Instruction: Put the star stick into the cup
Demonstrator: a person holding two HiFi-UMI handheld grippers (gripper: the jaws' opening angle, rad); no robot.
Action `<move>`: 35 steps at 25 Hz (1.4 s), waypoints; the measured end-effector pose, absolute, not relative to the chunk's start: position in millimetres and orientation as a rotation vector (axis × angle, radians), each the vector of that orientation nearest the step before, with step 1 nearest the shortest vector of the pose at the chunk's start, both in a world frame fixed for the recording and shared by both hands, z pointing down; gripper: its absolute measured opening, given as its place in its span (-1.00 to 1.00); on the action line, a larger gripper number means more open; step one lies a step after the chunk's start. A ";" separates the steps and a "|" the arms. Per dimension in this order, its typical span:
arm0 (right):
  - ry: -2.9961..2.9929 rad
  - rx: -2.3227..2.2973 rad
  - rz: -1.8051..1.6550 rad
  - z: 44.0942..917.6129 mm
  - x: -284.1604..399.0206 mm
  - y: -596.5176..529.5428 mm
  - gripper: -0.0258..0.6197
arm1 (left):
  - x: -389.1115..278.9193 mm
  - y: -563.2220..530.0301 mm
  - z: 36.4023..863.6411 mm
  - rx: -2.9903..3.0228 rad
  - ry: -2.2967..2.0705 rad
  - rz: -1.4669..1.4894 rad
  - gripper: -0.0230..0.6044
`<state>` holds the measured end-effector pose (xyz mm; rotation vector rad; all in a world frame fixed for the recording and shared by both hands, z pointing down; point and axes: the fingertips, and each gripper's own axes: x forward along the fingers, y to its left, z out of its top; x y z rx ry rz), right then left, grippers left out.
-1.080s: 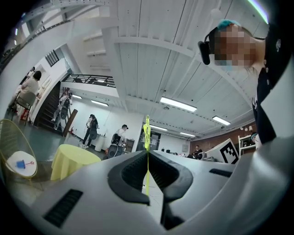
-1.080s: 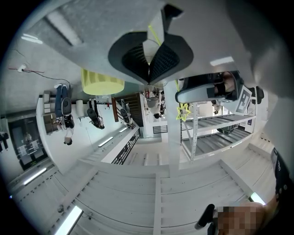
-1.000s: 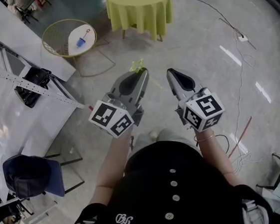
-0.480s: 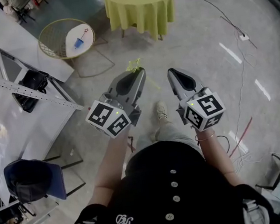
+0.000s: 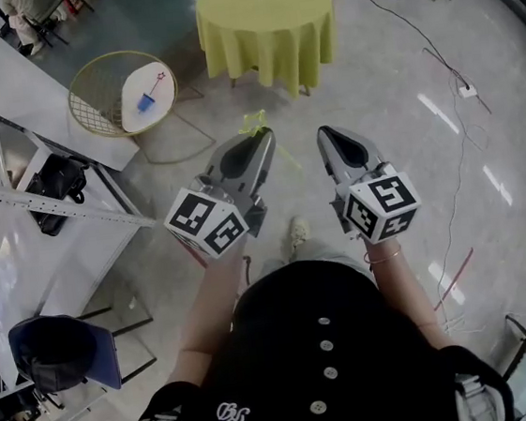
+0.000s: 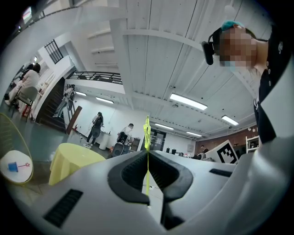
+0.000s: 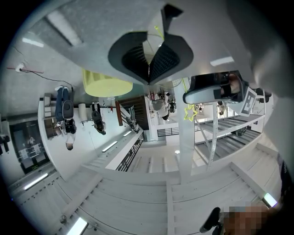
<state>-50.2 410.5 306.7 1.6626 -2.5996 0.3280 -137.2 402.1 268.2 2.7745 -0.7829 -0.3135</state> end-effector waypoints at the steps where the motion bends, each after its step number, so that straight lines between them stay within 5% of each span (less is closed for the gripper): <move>1: -2.604 1.662 0.327 305.0 -43.7 400.7 -0.91 | -131.1 391.5 266.5 2.776 -0.787 -0.323 -0.88; 35: -2.642 1.657 0.416 327.8 32.8 236.1 -0.91 | -40.9 220.6 287.8 2.705 -0.753 -0.307 -0.88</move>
